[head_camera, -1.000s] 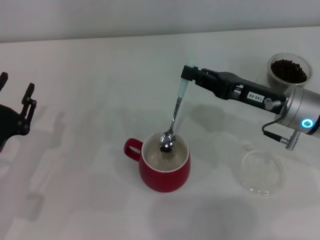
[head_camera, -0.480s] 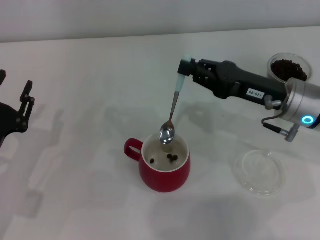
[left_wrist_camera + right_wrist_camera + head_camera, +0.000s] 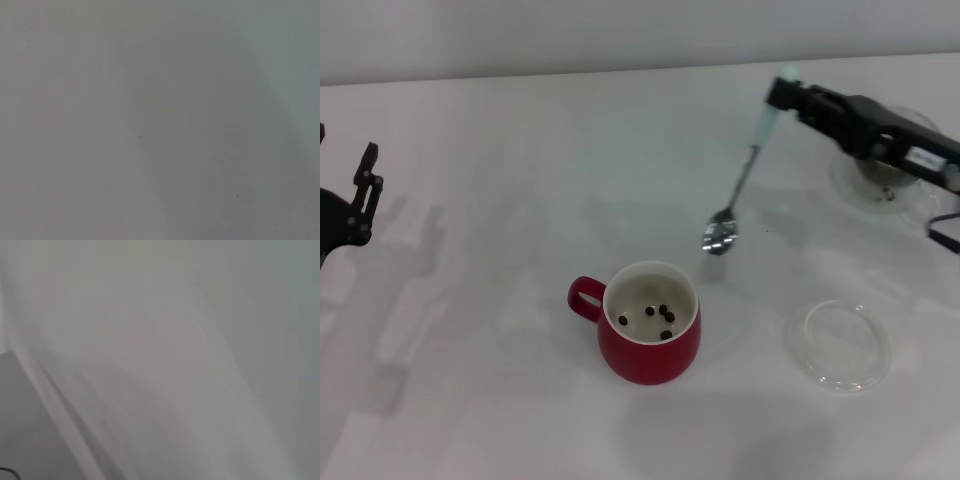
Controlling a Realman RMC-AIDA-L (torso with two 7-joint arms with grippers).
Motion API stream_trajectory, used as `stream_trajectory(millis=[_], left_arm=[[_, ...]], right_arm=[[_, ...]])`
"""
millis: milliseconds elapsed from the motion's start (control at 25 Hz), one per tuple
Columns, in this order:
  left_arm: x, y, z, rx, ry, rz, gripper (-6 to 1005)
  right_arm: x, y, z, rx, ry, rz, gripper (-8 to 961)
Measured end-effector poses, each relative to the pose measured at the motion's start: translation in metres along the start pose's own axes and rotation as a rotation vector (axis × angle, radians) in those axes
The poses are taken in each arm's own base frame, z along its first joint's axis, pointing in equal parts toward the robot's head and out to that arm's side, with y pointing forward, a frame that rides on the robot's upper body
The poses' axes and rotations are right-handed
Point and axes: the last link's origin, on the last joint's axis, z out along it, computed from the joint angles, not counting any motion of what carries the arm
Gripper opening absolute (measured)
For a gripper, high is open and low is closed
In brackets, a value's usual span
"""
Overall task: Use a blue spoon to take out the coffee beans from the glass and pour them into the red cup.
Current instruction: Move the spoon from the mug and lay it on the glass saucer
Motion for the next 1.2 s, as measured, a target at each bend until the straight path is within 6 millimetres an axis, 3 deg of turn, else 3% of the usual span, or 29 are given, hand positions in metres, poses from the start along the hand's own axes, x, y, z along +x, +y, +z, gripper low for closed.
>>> stream_trajectory(millis=[240, 480, 840, 1200], left_arm=[[0.004, -0.001, 0.010, -0.004, 0.021, 0.006, 491], [0.007, -0.001, 0.022, -0.009, 0.028, 0.009, 491], [0.008, -0.001, 0.029, -0.016, 0.026, 0.011, 491], [0.005, -0.001, 0.023, -0.011, 0.010, 0.010, 490]], right_arm=[[-0.003, -0.007, -0.040, 0.098, -0.041, 0.015, 145], [0.009, -0.005, -0.066, 0.162, -0.061, 0.049, 145], [0.023, -0.002, -0.078, 0.211, -0.072, 0.076, 146], [0.029, -0.002, -0.082, 0.225, -0.060, 0.088, 146]])
